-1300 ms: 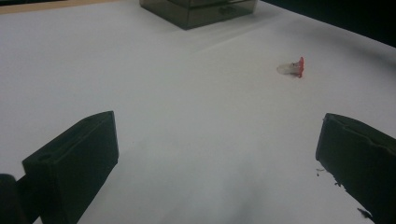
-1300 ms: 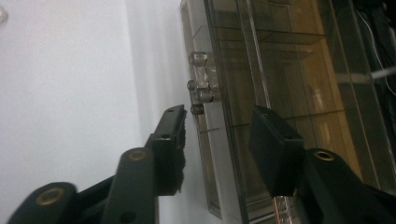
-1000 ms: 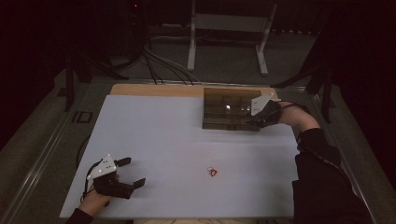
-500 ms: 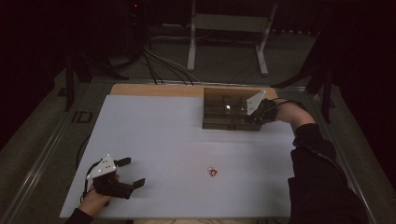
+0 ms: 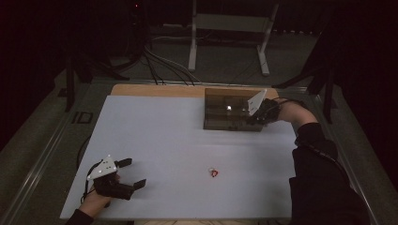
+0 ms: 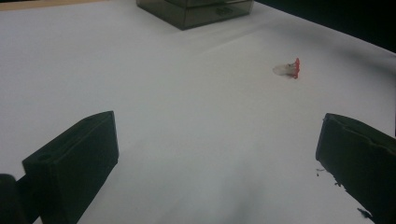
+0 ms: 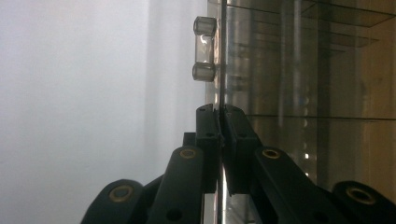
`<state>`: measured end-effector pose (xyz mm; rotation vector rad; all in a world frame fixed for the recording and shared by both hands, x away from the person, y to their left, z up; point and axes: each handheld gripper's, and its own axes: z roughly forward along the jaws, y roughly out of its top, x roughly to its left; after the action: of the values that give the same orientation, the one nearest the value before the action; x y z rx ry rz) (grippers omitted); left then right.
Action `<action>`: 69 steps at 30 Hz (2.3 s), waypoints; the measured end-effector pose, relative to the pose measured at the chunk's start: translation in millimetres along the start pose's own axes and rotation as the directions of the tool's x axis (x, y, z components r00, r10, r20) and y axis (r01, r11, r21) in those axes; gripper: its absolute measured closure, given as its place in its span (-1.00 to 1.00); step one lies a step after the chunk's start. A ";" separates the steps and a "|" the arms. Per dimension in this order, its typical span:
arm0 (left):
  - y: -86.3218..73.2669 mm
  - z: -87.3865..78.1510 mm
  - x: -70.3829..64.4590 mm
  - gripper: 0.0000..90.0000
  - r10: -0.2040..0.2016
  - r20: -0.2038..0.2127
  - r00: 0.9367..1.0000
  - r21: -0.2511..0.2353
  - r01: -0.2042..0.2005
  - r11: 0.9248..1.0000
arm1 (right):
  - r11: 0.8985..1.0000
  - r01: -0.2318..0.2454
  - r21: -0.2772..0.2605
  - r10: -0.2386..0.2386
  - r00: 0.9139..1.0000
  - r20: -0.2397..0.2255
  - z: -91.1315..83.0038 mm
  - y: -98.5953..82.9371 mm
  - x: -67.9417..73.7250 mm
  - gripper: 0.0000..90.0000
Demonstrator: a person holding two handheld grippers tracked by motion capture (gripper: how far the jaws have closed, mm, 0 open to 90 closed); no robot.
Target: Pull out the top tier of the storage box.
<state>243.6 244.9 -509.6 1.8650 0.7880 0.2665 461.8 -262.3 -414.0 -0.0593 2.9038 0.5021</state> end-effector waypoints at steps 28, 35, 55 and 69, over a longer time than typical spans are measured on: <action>0.3 0.3 -0.5 -1.00 0.006 -0.006 1.000 0.004 -0.006 1.000 | 0.999 -0.014 -0.038 0.013 0.999 -0.029 -5.4 0.9 31.2 0.94; 0.4 0.5 -0.6 -1.00 0.006 -0.003 1.000 0.004 -0.006 1.000 | 0.999 -0.012 -0.044 0.011 1.000 -0.025 -4.4 -1.4 36.8 0.95; 0.3 0.2 -0.4 -1.00 0.003 -0.003 1.000 0.002 -0.003 1.000 | 0.998 -0.034 -0.046 0.033 0.999 -0.015 -3.3 -1.1 39.1 0.92; 0.4 -0.1 -0.6 -1.00 0.002 0.000 1.000 0.001 -0.002 1.000 | 0.977 -0.164 -0.134 0.170 0.985 0.034 -13.8 10.0 45.0 0.59</action>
<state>243.3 244.5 -509.1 1.8666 0.7863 0.2673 414.5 -257.8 -406.8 0.1767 2.8422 0.7122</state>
